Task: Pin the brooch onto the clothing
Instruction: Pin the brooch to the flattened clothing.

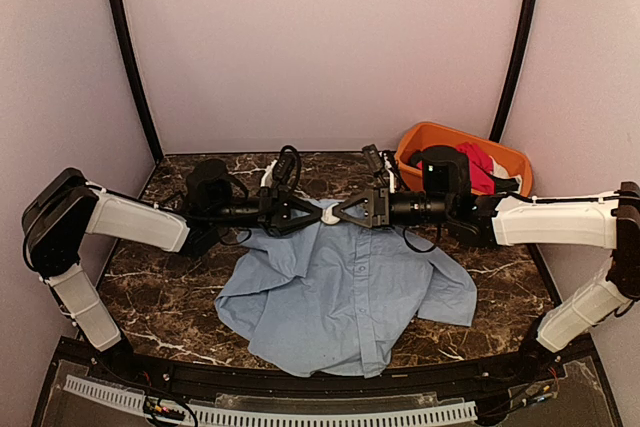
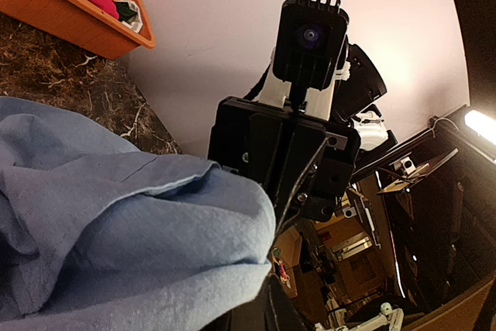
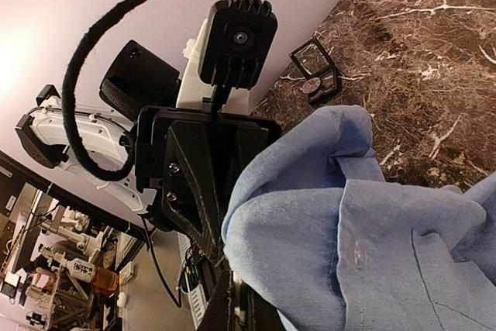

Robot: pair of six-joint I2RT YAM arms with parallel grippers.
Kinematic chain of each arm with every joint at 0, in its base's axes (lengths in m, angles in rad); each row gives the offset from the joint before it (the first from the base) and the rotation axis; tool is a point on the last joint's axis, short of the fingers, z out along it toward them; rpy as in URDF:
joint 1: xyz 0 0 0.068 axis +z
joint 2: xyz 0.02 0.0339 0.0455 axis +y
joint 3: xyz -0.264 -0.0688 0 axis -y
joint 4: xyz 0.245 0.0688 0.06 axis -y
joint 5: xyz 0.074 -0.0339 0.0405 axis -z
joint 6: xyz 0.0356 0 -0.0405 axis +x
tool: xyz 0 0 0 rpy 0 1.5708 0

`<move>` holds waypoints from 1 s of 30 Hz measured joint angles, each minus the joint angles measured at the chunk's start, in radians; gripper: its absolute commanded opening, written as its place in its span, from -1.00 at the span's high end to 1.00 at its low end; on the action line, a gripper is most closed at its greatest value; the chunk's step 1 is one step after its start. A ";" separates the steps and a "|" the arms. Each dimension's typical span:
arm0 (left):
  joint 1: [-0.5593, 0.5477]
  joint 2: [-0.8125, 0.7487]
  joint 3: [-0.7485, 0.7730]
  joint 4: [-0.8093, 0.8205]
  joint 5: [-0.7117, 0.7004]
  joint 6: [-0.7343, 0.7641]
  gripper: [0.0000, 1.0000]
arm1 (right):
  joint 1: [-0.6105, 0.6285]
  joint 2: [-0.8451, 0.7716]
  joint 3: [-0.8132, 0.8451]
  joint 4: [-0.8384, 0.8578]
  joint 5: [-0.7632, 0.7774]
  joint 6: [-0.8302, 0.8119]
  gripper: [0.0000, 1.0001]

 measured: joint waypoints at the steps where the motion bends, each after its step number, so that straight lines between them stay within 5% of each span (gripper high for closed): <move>1: 0.000 0.000 0.005 -0.013 0.000 0.006 0.65 | 0.000 0.000 0.000 -0.004 0.000 -0.001 1.00; 24: 0.003 -0.002 0.086 -0.212 0.030 0.142 0.61 | -0.002 0.000 0.029 -0.072 0.003 -0.025 1.00; 28: 0.003 -0.006 0.086 -0.215 0.037 0.144 0.50 | -0.003 0.000 0.029 -0.072 -0.010 -0.024 1.00; 30: 0.003 -0.019 0.086 -0.227 0.040 0.151 0.29 | -0.003 -0.001 0.029 -0.072 -0.018 -0.023 1.00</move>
